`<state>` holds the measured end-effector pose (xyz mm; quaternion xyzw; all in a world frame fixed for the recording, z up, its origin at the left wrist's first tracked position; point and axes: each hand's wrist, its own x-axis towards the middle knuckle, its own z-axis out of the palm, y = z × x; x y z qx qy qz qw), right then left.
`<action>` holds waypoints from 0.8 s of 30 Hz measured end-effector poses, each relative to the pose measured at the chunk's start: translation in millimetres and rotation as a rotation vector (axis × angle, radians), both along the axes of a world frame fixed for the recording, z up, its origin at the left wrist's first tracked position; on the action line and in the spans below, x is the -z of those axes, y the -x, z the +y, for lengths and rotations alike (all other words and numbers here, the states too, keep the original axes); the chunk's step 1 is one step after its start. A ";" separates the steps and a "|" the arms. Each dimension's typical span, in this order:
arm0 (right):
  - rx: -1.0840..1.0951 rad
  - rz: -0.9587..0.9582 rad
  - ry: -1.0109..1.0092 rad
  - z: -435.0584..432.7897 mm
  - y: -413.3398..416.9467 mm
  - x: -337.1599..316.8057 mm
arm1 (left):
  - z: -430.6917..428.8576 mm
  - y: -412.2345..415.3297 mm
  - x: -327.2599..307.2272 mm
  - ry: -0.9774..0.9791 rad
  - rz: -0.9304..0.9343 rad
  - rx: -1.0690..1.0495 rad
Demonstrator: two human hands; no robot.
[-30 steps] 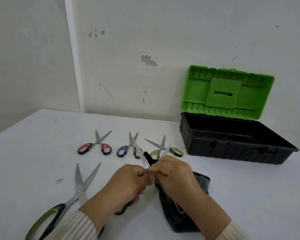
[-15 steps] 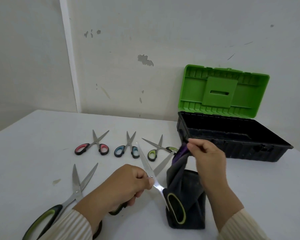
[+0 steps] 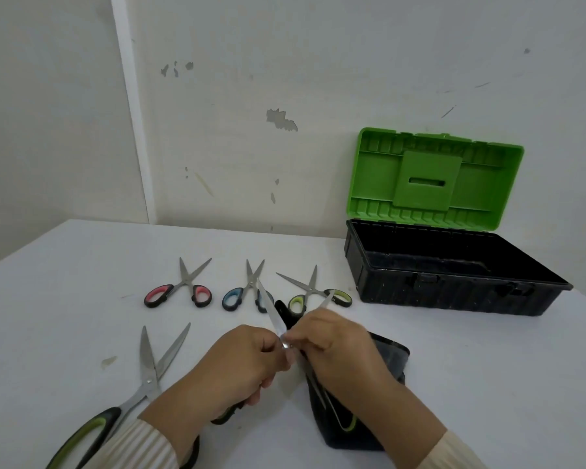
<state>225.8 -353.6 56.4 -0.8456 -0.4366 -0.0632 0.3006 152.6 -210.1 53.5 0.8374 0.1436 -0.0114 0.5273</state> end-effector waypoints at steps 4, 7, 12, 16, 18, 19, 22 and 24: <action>0.401 -0.118 -0.393 -23.1 -31.6 -9.4 | 0.0 3.8 -5.5 -0.005 0.006 0.045; 0.343 0.109 -0.366 -36.1 -32.2 -16.7 | 3.6 4.3 -9.0 0.036 -0.020 -0.003; 0.017 0.373 0.105 -18.3 -10.6 -12.5 | 9.1 4.8 -11.9 0.167 -0.059 -0.058; 0.092 0.447 -0.070 -20.4 -15.8 -11.1 | 19.0 4.5 -16.5 0.392 -0.012 -0.104; 0.156 0.545 -0.189 -22.4 -17.2 -11.8 | 29.8 3.8 -17.4 0.630 0.008 -0.134; 0.186 0.588 -0.233 -22.6 -17.4 -12.1 | 34.6 3.1 -17.1 0.753 -0.006 -0.162; 0.233 0.673 -0.343 -20.0 -16.8 -10.2 | 35.7 -2.2 -13.0 1.097 -0.131 -0.259; 0.242 0.683 -0.393 -15.8 -14.4 -8.0 | 21.9 -7.3 -8.4 1.202 -0.209 -0.269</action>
